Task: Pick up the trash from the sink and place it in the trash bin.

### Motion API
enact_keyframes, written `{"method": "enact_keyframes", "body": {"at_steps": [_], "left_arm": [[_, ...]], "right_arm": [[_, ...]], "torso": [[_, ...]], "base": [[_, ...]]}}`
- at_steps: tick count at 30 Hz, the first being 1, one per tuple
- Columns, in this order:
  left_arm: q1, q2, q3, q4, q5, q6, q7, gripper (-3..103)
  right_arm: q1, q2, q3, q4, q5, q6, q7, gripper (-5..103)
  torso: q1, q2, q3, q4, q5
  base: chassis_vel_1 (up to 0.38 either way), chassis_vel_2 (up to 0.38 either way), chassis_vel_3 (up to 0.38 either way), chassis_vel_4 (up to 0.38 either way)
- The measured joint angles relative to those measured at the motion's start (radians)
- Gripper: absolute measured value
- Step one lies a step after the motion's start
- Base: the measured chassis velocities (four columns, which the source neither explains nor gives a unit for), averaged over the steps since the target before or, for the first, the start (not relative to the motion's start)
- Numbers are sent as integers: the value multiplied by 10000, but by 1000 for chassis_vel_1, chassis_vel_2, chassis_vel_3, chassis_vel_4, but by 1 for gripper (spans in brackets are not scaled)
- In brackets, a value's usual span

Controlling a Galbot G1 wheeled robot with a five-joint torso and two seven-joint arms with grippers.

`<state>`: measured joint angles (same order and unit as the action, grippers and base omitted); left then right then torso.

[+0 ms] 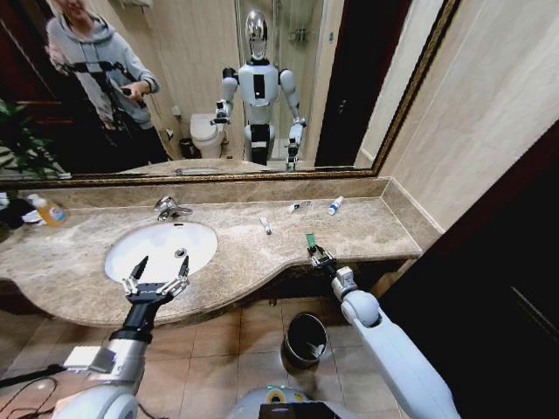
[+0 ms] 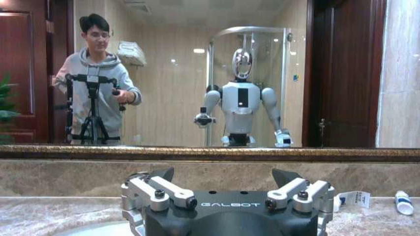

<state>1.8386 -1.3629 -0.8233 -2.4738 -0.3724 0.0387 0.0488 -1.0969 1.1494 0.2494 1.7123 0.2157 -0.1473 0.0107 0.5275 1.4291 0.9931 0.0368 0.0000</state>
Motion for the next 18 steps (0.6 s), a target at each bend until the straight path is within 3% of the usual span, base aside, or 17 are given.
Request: {"method": "enact_keyframes", "body": {"at_steps": [13, 18], "left_arm": [[0, 0, 0, 0, 0, 0, 0, 100], [0, 0, 0, 0, 0, 0, 0, 100]], "right_arm": [[-300, -93, 278, 510, 178, 36, -22, 20], [-1385, -435, 777, 1682, 704, 269, -82, 20]], "torso": [[0, 0, 0, 0, 1], [0, 0, 0, 0, -2]], "base": [[0, 0, 0, 0], [0, 0, 0, 0]]}}
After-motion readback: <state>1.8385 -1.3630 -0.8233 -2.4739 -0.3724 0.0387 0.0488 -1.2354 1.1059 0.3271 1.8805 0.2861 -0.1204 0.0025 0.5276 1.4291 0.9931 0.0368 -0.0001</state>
